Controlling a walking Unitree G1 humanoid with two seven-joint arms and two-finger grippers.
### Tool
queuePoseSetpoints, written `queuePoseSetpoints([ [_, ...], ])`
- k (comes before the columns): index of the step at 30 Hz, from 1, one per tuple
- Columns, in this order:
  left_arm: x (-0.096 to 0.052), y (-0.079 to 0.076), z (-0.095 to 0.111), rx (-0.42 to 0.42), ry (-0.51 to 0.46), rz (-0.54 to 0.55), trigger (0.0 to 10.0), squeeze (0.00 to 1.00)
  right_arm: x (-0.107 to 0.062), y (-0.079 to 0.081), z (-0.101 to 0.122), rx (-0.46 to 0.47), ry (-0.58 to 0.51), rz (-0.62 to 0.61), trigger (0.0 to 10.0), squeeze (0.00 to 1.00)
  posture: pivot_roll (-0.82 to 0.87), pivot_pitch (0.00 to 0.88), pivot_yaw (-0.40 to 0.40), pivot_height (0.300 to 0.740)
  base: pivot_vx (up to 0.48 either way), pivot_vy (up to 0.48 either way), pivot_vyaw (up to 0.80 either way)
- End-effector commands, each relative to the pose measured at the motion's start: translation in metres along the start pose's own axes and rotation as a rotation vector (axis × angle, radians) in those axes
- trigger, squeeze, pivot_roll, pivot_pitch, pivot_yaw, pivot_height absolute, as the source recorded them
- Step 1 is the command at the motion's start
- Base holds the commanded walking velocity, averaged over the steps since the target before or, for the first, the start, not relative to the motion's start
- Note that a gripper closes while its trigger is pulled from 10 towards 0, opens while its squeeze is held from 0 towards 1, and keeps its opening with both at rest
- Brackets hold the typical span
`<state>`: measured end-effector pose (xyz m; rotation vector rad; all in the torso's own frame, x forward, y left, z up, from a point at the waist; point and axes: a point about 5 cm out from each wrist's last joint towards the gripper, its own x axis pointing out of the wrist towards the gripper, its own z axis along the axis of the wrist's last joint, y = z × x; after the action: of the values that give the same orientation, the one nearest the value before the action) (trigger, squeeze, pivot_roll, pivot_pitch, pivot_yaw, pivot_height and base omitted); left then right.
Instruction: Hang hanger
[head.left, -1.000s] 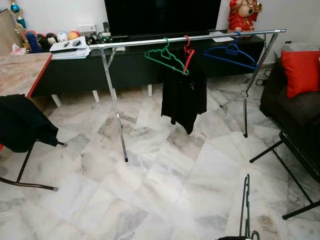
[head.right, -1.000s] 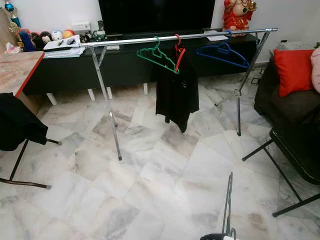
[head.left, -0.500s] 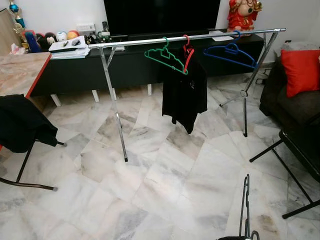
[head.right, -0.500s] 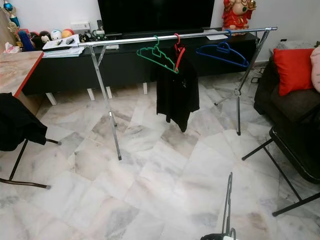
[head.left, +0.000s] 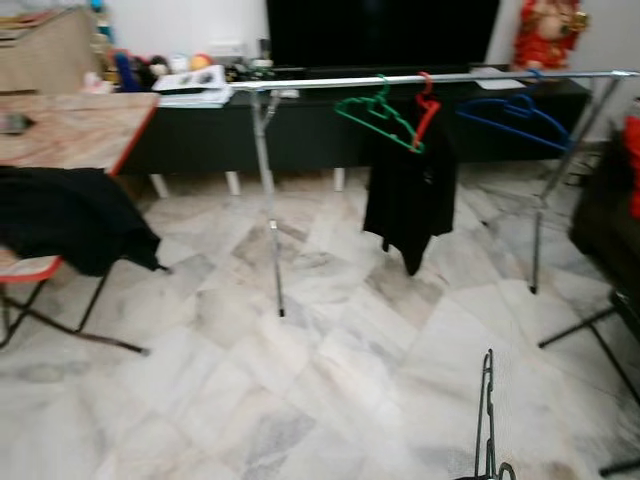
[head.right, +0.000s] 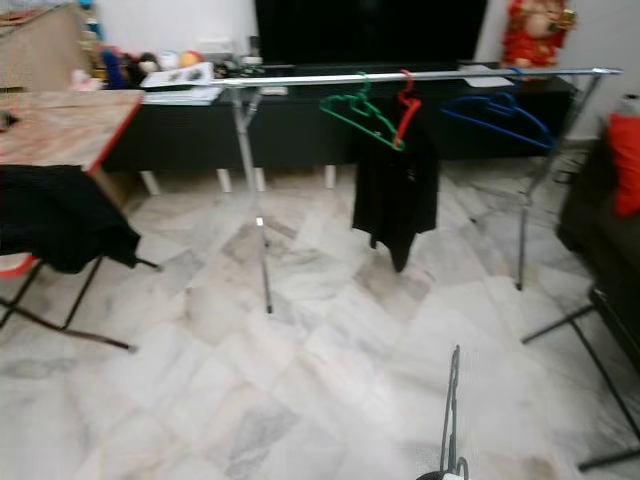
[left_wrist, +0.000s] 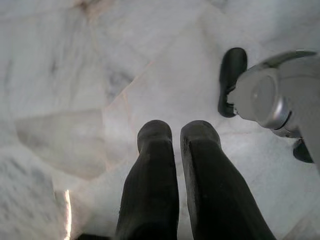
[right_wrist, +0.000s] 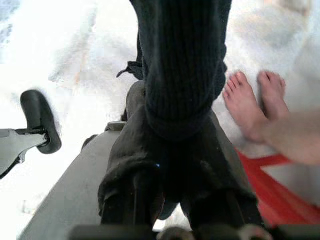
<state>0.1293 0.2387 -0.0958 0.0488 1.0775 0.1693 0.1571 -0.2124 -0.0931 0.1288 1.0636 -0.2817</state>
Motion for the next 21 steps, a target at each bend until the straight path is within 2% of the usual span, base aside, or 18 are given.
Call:
queuePoseSetpoints([
  [1,-0.0011,0.0013,-0.0068,0.001,0.025,0.002,10.0,0.00,-0.0002,0.0004,-0.0005,-0.006,-0.009,0.000,10.0,0.00,0.03,0.033,0.019,0.740,0.000,0.000,0.80],
  [8,-0.0007,0.0022,-0.0045,0.001,0.020,0.004,10.0,0.00,-0.0001,0.0006,-0.0002,0.004,-0.010,-0.003,10.0,0.00,0.03,0.043,0.019,0.740,0.000,0.000,0.78],
  [9,-0.0006,0.0024,-0.0039,0.000,0.018,0.005,10.0,0.00,-0.0001,0.0008,-0.0003,0.025,-0.011,-0.006,10.0,0.00,0.03,0.047,0.020,0.740,0.000,0.000,0.00],
  [21,-0.0005,-0.0006,-0.0047,-0.012,0.017,0.003,10.0,0.00,0.0000,-0.0003,0.0013,0.036,-0.017,-0.017,10.0,0.00,0.03,0.062,0.010,0.740,0.000,0.000,0.00],
])
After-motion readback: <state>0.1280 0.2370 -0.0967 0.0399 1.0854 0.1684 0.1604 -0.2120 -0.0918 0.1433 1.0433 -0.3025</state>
